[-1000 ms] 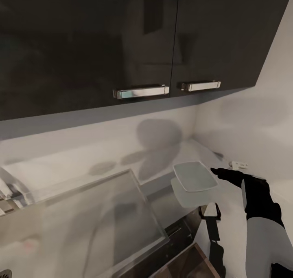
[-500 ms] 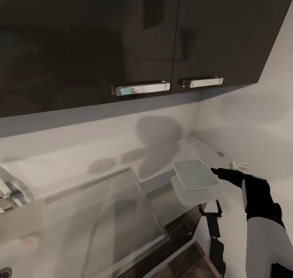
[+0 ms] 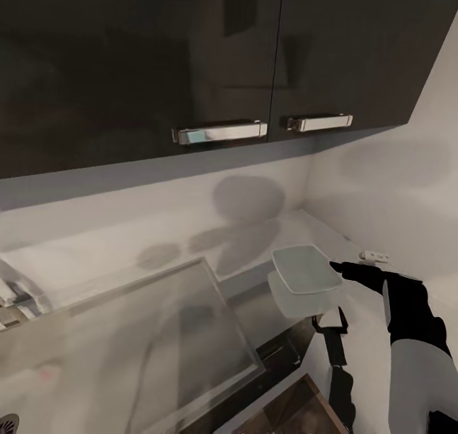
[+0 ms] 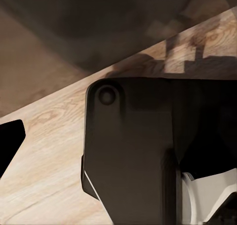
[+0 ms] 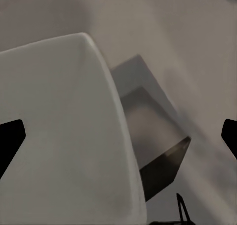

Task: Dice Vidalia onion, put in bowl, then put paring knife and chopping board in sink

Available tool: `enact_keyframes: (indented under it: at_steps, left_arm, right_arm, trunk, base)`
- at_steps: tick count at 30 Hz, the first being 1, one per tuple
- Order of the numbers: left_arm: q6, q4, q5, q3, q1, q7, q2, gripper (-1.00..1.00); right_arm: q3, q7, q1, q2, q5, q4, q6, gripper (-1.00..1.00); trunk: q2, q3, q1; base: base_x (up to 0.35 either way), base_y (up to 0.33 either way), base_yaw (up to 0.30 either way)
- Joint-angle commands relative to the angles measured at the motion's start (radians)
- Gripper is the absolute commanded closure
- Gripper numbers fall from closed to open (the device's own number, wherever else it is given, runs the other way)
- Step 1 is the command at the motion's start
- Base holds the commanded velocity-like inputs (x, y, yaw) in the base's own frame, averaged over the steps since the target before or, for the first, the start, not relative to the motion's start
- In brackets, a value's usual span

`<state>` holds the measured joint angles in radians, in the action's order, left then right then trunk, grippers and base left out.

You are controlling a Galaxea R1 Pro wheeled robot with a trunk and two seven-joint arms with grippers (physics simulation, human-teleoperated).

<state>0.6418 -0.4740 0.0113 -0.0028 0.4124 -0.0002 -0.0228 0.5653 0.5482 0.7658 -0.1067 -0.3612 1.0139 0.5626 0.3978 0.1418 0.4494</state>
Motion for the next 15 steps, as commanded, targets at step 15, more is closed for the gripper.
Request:
enact_keyframes:
  at_steps: [15]
  left_arm:
    - [0.001, -0.002, 0.001, 0.000, 0.000, 0.000, 0.000, -1.00]
  right_arm:
    - [0.004, 0.016, 0.001, -0.014, -0.010, 0.002, 0.002, -1.00]
  trunk:
    - [0.002, 0.024, 0.001]
  base:
    - [0.000, 0.000, 0.000]
